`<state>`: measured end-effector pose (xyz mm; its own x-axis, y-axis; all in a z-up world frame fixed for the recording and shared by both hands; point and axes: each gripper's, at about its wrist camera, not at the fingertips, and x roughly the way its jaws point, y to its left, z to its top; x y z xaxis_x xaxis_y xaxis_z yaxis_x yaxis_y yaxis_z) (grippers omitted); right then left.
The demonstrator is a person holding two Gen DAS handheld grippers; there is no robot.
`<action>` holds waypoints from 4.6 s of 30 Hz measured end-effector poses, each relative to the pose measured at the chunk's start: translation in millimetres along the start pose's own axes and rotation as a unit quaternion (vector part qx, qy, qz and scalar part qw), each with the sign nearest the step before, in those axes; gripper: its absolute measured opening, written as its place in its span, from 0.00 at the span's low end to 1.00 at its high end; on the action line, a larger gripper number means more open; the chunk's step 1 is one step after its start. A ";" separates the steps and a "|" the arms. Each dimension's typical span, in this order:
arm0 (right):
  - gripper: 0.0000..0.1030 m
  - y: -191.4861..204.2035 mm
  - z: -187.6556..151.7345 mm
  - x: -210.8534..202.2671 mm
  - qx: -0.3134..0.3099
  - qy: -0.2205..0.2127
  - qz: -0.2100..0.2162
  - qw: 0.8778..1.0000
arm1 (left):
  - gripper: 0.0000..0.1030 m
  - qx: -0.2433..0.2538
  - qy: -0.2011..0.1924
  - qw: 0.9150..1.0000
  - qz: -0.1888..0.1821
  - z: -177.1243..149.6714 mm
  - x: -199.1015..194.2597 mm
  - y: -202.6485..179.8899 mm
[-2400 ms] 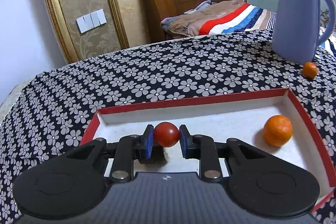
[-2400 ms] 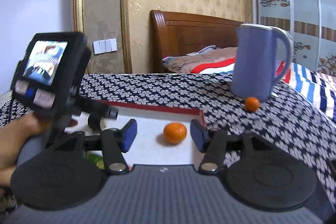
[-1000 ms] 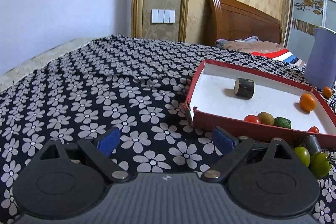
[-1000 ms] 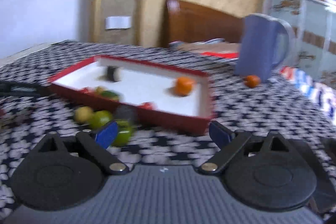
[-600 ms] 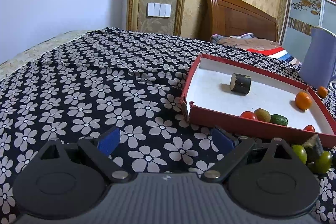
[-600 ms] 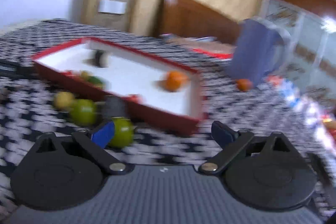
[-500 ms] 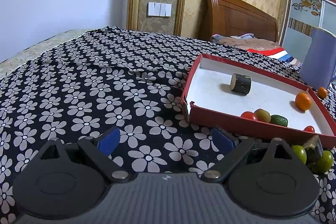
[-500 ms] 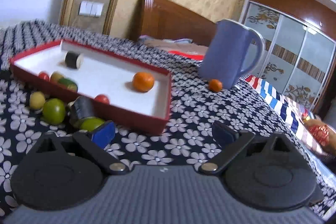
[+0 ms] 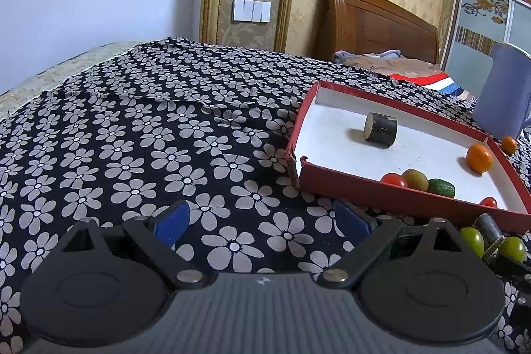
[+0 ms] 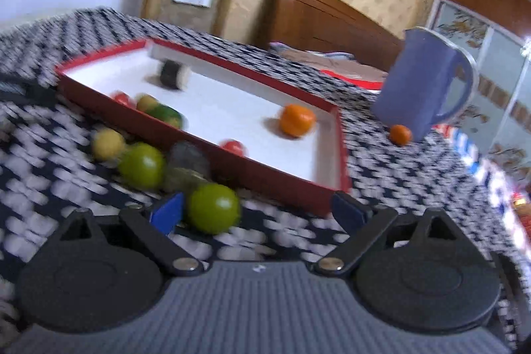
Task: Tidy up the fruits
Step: 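Move both tools back to the remaining fruits beside the tray, then grasp the green round fruit with the right tool while the left tool grasps the yellow fruit, then carry the green fruit with the right tool while the left tool carries the yellow fruit over the tray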
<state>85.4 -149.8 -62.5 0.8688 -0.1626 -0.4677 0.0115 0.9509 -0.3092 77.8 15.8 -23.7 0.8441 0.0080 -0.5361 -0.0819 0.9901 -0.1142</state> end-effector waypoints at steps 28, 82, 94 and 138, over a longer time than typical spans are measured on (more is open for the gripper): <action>0.94 81.4 36.1 9.2 -0.084 -0.041 0.027 0.995 | 0.92 -0.035 -0.008 0.999 0.012 0.5 -6.0 7.9; 0.31 -55.4 -9.9 31.7 0.113 0.039 0.069 0.990 | 0.74 0.170 0.053 0.980 -0.087 -0.8 21.8 -81.4; 0.29 -53.8 -9.8 20.4 0.112 0.026 0.070 0.991 | 0.23 0.149 0.059 0.978 -0.134 -0.4 14.1 -80.7; 0.30 -29.5 16.7 -29.4 0.130 -0.061 0.100 0.984 | 0.23 0.135 -0.008 0.990 -0.027 30.6 -25.1 -86.8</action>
<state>67.8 -168.7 -25.8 0.9195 0.0527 -0.3895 -0.0531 0.9985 0.0096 79.9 -66.1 25.3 0.8517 -0.0462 -0.5220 0.1064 0.9906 0.0859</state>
